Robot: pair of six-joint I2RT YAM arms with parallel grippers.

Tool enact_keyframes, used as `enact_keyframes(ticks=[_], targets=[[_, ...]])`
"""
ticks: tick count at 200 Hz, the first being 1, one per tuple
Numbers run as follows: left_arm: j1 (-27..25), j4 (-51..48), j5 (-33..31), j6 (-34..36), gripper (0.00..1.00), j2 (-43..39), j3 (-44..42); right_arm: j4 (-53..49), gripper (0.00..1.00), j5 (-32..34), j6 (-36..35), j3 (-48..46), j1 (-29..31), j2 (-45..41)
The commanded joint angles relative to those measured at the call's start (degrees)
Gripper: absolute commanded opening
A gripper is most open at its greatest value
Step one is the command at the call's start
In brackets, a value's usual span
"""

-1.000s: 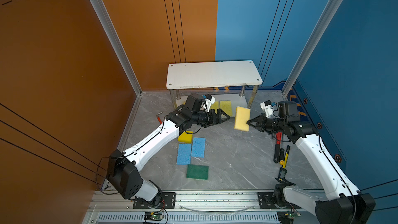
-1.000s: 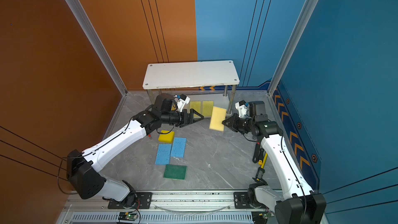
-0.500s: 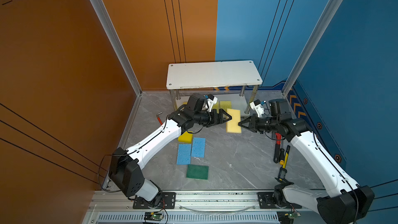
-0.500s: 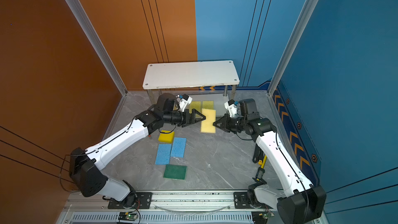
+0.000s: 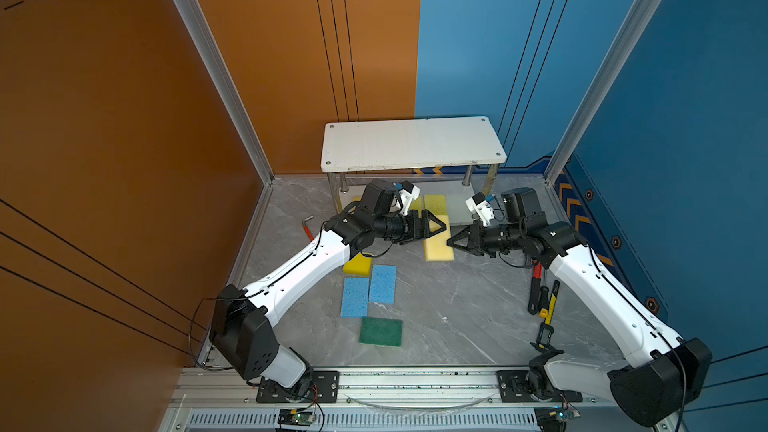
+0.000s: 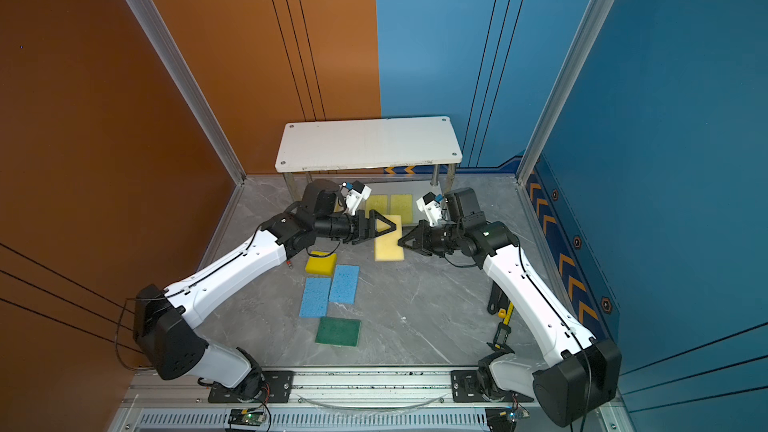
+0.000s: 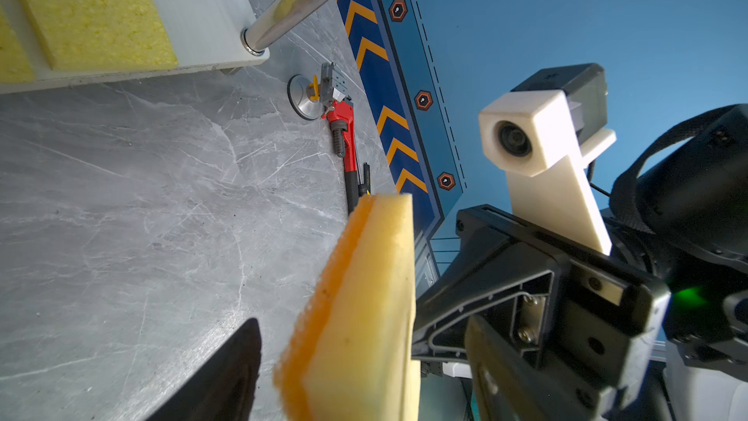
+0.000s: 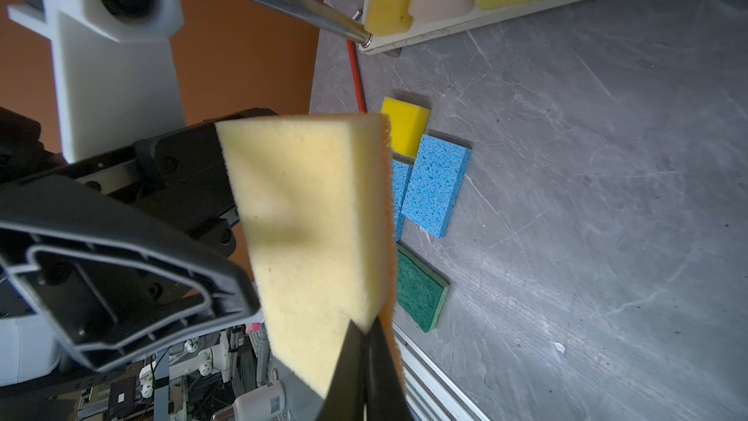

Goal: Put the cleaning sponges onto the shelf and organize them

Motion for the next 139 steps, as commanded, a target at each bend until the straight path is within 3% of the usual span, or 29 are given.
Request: enact_keyframes(ticks=[1, 21, 58, 90, 100, 116, 139], targets=[[-0.3, 2.2, 1.3, 0.1, 0.78, 0.3, 0.3, -0.7, 0.01, -1.0, -0.6, 1.9, 0.5, 0.9], [-0.1, 2.2, 1.3, 0.0, 0.76, 0.3, 0.2, -0.7, 0.01, -0.9, -0.7, 2.0, 0.5, 1.0], [0.4, 2.7, 1.3, -0.3, 0.63, 0.4, 0.2, -0.7, 0.01, -0.9, -0.7, 1.9, 0.5, 1.4], [0.4, 3.7, 1.3, -1.1, 0.26, 0.7, -0.4, -0.7, 0.02, -0.7, -0.7, 2.0, 0.5, 1.3], [0.5, 3.8, 1.1, -1.4, 0.22, 0.9, -0.7, -0.7, 0.04, -0.7, -0.8, 2.0, 0.4, 1.3], [0.8, 4.8, 0.6, -2.6, 0.22, 0.9, -1.3, -0.7, 0.17, -0.7, -0.4, 2.0, 0.0, 1.2], [1.9, 10.1, -1.3, -7.4, 0.22, 0.0, -3.7, -0.5, 0.55, 0.7, 1.3, 0.9, -2.5, -0.6]])
